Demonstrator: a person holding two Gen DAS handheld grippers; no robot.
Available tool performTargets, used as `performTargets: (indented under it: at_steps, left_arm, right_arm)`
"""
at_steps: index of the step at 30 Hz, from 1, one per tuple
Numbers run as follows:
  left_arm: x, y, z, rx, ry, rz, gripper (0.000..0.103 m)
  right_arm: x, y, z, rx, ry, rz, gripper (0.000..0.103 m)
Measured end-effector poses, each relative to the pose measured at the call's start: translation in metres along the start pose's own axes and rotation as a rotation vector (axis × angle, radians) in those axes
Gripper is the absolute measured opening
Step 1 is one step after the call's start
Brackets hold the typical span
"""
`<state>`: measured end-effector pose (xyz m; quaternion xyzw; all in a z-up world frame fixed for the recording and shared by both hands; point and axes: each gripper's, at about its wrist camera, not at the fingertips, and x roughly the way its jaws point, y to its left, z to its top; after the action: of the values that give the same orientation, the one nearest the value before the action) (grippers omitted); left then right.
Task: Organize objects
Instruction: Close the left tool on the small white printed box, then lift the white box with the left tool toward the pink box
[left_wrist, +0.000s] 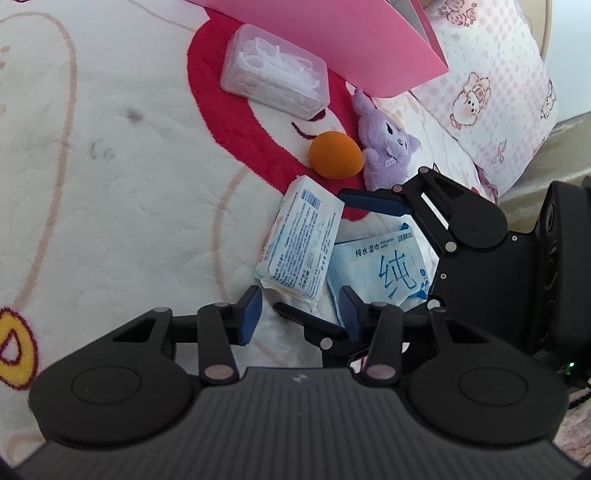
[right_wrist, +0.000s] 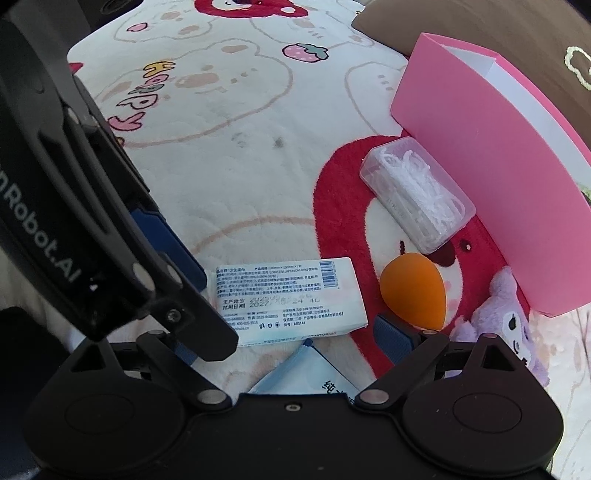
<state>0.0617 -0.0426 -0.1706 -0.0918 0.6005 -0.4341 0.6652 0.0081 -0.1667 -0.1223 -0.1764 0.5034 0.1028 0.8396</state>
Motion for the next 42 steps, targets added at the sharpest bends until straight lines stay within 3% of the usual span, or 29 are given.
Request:
performTargets:
  at_steps: [3, 18, 34, 39, 42]
  left_arm:
    - [0.000, 0.001, 0.000, -0.009, -0.013, 0.001, 0.037]
    - [-0.003, 0.007, -0.001, -0.069, -0.050, -0.042, 0.036]
    - [-0.018, 0.015, 0.001, -0.073, -0.082, 0.018, 0.037]
    - [-0.022, 0.028, 0.010, -0.068, -0.090, 0.091, 0.037]
    - [-0.025, 0.041, 0.012, -0.110, -0.091, 0.065, 0.036]
  right_arm:
    - [0.002, -0.002, 0.001, 0.015, -0.002, 0.015, 0.096]
    - [0.004, -0.007, -0.001, 0.129, -0.031, 0.032, 0.093]
    - [-0.008, 0.005, 0.001, 0.329, -0.026, 0.066, 0.090]
    - [-0.014, 0.008, 0.003, 0.397, -0.038, 0.152, 0.090]
    - [-0.016, 0.011, 0.008, 0.400, -0.033, 0.163, 0.089]
